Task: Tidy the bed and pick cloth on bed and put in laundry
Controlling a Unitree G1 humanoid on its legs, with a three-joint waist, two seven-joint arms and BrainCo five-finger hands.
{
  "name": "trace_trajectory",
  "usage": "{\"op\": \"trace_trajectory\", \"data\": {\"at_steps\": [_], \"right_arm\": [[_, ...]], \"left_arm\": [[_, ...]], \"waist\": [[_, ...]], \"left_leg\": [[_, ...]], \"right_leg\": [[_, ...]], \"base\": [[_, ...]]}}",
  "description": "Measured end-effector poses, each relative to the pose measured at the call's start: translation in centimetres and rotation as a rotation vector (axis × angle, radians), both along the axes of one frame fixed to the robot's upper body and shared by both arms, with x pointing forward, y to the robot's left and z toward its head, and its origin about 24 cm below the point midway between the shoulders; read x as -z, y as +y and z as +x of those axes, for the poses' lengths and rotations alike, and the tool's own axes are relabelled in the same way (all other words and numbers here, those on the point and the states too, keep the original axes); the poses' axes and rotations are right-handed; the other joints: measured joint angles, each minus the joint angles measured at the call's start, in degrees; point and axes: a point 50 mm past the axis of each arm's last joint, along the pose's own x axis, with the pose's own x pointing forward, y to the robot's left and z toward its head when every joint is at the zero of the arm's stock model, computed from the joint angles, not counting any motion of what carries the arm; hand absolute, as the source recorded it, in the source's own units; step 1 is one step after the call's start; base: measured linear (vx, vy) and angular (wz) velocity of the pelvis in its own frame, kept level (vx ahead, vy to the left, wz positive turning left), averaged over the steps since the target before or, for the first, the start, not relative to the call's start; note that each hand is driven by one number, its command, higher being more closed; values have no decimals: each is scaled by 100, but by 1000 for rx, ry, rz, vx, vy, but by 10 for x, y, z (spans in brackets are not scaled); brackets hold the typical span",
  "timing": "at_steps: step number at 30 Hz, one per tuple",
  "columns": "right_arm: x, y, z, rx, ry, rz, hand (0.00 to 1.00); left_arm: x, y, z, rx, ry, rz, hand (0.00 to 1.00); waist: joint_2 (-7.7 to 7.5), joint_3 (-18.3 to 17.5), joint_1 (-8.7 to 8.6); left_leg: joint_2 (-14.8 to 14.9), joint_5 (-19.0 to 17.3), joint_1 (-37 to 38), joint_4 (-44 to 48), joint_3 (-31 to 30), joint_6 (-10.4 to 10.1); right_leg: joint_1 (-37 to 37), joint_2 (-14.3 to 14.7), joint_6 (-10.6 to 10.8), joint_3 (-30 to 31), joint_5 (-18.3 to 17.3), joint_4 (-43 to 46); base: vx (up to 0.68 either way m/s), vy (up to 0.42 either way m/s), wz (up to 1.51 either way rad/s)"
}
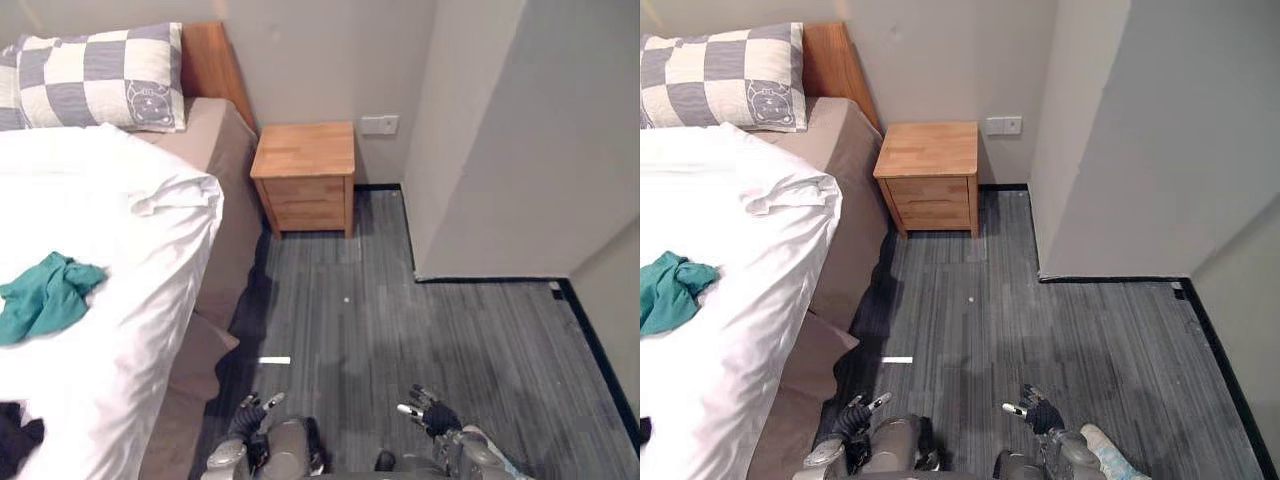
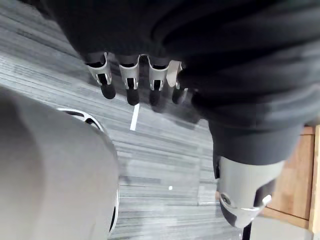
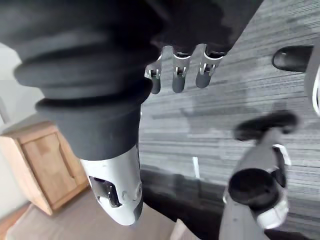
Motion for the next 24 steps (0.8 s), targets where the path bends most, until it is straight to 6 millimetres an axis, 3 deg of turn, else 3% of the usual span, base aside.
{"op": "trace_trajectory", "data": {"at_steps": [1,2,3,4,5,6,7,8,9,11,12,13,14,15,17,19,20,21,22,23,24], "right_arm": [[1,-1,-3,-4,8,-5,0],[1,-2,-4,-11,14,-14,0],[1,-1,-3,-14,11,-16,0],[1,1,-1,-21,7,-15,0],[-2,-2,5,-38,-12,-29,0],[-4,-2,11,-47,-31,-33,0],[-5,0,13,-52,-35,-32,0],[-3,3,13,-50,-26,-21,0],[0,6,7,-50,-2,-11,0],[2,7,3,-54,3,-6,0],[-1,8,5,-56,-39,-8,0],[-3,9,8,-60,-52,-8,0],[-5,9,10,-64,-77,-7,0],[-6,8,10,-63,-94,-7,0],[-8,6,8,-32,-128,-6,0],[-9,7,8,-23,-139,-2,0],[-7,8,2,-25,-129,-2,0],[-4,16,-5,-19,-106,25,0],[-4,15,-1,-20,-108,23,0],[-5,11,2,-26,-102,13,0],[-7,7,5,-32,-101,-2,0]], "left_arm": [[0,0,0,3,-4,1,0],[-1,0,2,4,-16,4,0],[-4,2,9,21,-29,19,0],[-5,2,12,35,-31,26,0],[-6,2,15,51,-34,36,0],[-6,6,15,46,-26,46,0],[-6,9,15,41,-24,52,0],[-7,14,17,55,-9,68,0],[-6,15,16,82,20,87,0],[-4,17,13,98,44,99,0],[-2,21,8,132,72,110,0],[-2,21,6,144,80,107,0],[-1,22,5,164,85,97,0],[-1,24,3,176,94,92,0],[0,24,3,166,102,73,0],[2,27,-3,109,118,49,0],[3,29,-8,71,123,34,0],[3,35,-14,27,123,30,0],[3,31,-13,4,112,15,0],[4,26,-14,-16,110,-5,0],[5,18,-15,-50,102,-38,0]], "waist": [[11,6,3],[-15,30,31],[-178,72,149],[-227,57,162],[-305,80,146],[-366,80,161],[-451,111,163],[-625,192,137],[-658,230,134],[-583,255,119],[-477,289,-4],[-465,287,-57],[-430,279,-144],[-430,278,-148],[-466,264,-138],[-397,303,-97],[-469,258,-27],[-655,139,42],[-598,127,19],[-421,50,13],[-156,29,-16]], "left_leg": [[-33,127,-9,-347,97,-2],[-48,523,-22,-729,231,233],[-187,775,111,-679,370,779],[-261,699,131,-687,380,856],[-351,566,139,-727,334,1012],[-457,456,252,-770,316,1205],[-545,398,310,-743,277,1291],[-781,140,542,-627,61,1350],[-893,-134,899,-515,-196,1372],[-892,-250,1221,-502,-479,1377],[-874,-286,1627,-693,-837,1332],[-848,-295,1748,-772,-1015,1314],[-782,-327,1901,-903,-1409,1245],[-759,-369,1921,-905,-1722,1176],[-734,-591,1982,-738,-2282,974],[-626,-949,2236,-396,-2551,662],[-530,-1169,2439,-176,-2596,377],[-521,-1322,2455,163,-2561,169],[-358,-1437,2383,662,-2516,110],[-110,-1416,2107,1256,-2346,91],[468,-1171,1537,2318,-1929,-186]], "right_leg": [[133,43,13,-60,-39,-73],[421,102,95,-129,-208,-175],[629,-38,218,-109,-357,-138],[617,-105,237,-115,-368,-42],[325,-230,272,-87,-388,506],[-127,-471,510,-37,-531,1546],[-393,-622,615,4,-582,2275],[-1014,-1073,996,65,-330,4056],[-1462,-1347,806,32,-362,5203],[-1680,-1353,583,-15,-508,5366],[-1923,-1234,569,-109,-767,4730],[-2022,-1155,556,-90,-825,4247],[-2289,-913,604,155,-734,2931],[-2486,-774,660,467,-373,1817],[-2665,-774,727,1180,358,496],[-2551,-765,614,1498,675,378],[-2353,-744,422,1466,833,517],[-2227,-791,348,1441,1184,726],[-2159,-760,544,1288,1290,1092],[-2129,-639,388,1037,1112,1268],[-1800,-485,278,576,833,1211]], "base": [[544,2,40],[563,50,26],[553,75,20],[531,112,18],[508,152,17],[523,165,19],[620,163,39],[623,108,77],[610,79,87],[476,27,88],[531,0,113],[631,-40,160],[518,-99,150],[511,-128,153],[524,-227,167],[549,-330,168],[559,-410,154],[647,-521,163],[505,-441,132],[441,-442,139],[372,-394,138]]}}
